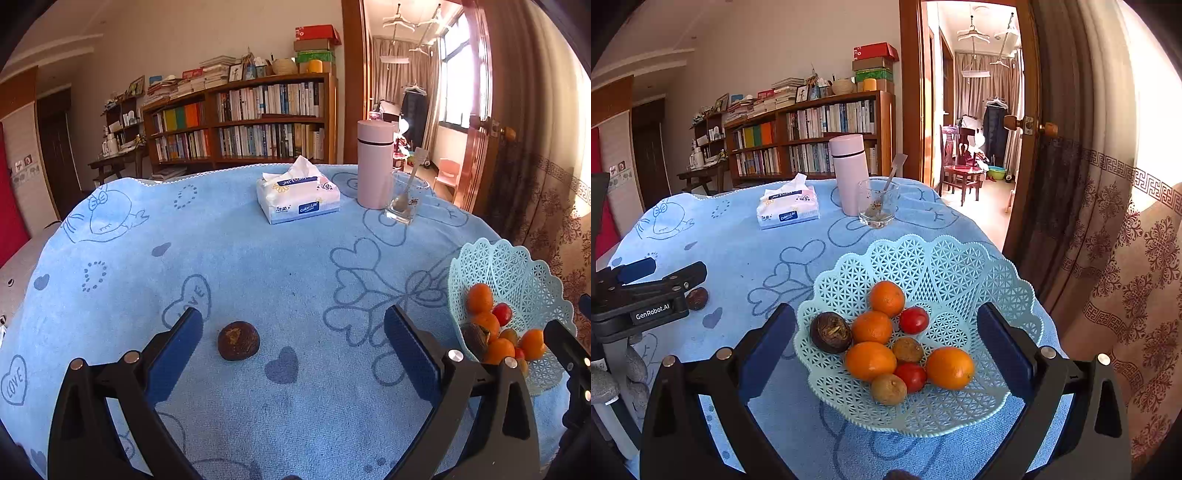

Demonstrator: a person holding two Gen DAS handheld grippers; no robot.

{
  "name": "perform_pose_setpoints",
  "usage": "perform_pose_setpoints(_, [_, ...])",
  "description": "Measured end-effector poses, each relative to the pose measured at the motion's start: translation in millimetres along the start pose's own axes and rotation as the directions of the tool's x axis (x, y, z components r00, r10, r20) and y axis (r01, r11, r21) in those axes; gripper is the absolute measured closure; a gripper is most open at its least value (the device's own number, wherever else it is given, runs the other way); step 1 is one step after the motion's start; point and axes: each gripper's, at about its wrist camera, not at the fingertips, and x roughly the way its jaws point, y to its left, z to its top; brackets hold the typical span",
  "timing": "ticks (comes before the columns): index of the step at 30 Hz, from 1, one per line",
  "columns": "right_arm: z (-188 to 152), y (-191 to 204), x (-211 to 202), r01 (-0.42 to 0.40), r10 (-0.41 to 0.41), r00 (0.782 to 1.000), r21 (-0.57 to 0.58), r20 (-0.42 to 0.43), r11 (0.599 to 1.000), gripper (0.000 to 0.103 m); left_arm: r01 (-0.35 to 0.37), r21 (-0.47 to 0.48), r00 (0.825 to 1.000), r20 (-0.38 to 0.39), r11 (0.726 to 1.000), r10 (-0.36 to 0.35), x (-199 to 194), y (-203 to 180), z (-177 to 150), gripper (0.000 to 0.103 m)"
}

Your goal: Organize fruits

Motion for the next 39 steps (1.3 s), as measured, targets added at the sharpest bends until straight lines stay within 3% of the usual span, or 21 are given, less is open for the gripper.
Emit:
perform_pose_setpoints(6, [-4, -1, 4, 0.003, -0.002, 1.0, 0.009, -0.027, 1.0, 0.003, 0.008, -0.078, 0.996, -0.087, 0.997, -0.015, 19, 36, -5, 0.005])
perform_pose_setpoints(11, [-7, -8, 11, -0.005, 0.008, 0.997, 0.04, -0.077, 0.999, 0.003, -0.043, -0.142, 0.986, -0.166, 0.989, 0.019, 43, 67, -11, 0.005])
perform_pose_setpoints(20, [-8, -19, 18, -0.013, 0.022, 0.992, 0.078, -0.12, 0.997, 0.003, -0.045, -0.154, 0.971, -0.239, 0.987, 0.007, 76, 75, -18, 0.006])
perform_pose_setpoints(23, [-9, -20, 20, -0.022, 0.033, 0.991, 0.087, -0.133, 0.996, 0.003, -0.021, -0.154, 0.963, -0.269, 0.988, -0.021, 87, 72, -19, 0.026])
perform_pose_setpoints(26, [-9, -20, 21, -0.027, 0.039, 0.989, 0.09, -0.14, 0.996, 0.003, -0.039, -0.139, 0.962, -0.273, 0.99, 0.0, 92, 69, -18, 0.035])
perform_pose_setpoints(30, [-8, -21, 21, -0.027, 0.04, 0.989, 0.092, -0.14, 0.995, 0.003, 0.013, -0.139, 0.965, -0.258, 0.99, -0.049, 89, 62, -16, 0.063])
perform_pose_setpoints(34, [-6, -26, 19, -0.018, 0.032, 0.991, 0.106, -0.131, 0.994, 0.003, -0.006, -0.113, 0.968, -0.251, 0.994, -0.022, 85, 55, -18, 0.064])
perform_pose_setpoints(39, [0, -39, 13, 0.006, 0.009, 0.994, 0.137, -0.107, 0.991, 0.003, 0.008, -0.138, 0.968, -0.246, 0.99, -0.042, 75, 55, -16, 0.064])
